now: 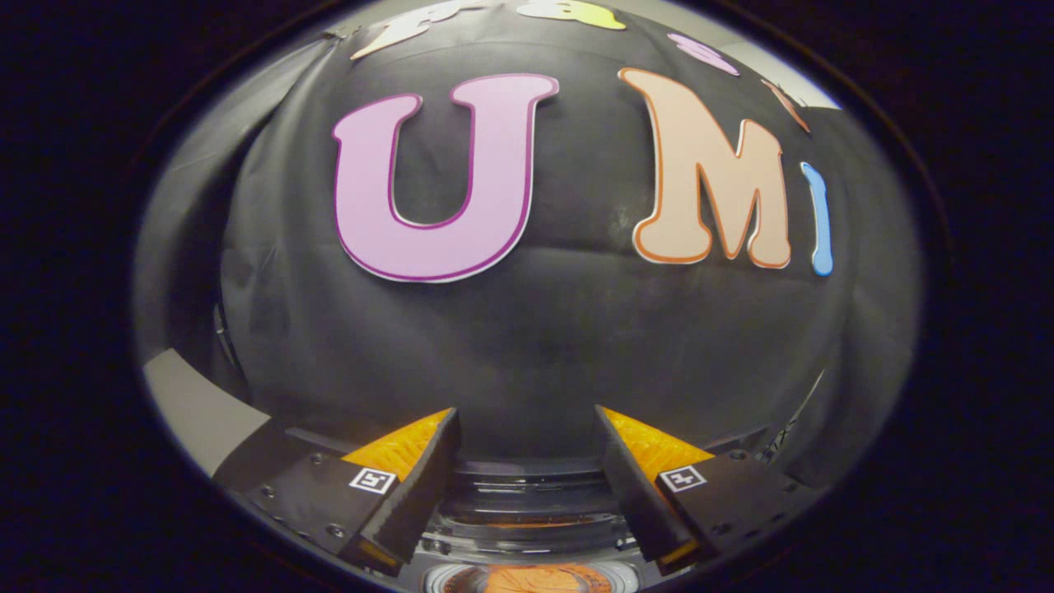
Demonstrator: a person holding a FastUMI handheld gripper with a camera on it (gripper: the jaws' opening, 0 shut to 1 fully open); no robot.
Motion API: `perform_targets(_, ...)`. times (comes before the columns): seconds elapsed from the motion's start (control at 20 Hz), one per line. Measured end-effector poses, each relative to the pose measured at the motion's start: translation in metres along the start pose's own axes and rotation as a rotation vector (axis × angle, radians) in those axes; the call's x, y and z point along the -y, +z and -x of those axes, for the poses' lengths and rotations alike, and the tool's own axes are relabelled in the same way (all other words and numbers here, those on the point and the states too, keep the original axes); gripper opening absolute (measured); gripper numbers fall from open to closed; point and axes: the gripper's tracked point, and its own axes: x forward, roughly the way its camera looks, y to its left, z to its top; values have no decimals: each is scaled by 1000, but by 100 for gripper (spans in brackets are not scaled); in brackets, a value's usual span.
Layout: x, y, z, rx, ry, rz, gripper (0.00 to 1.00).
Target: Put the clothes into the washing machine and then close the washing machine lid.
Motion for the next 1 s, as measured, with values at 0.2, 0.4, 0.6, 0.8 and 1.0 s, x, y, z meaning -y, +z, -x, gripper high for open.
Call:
perform_targets(0.2,-1,-5,9,-17,14,-30,99)
perform_targets(0.4,0,-7,27,1,27,-26,98)
perform_targets(0.6,2,-12,50,15,33,-21,98)
perform_targets(0.8,1,-22,74,0,39,-15,98)
perform_targets(1.0,2,-33,95,-28,52,-16,98)
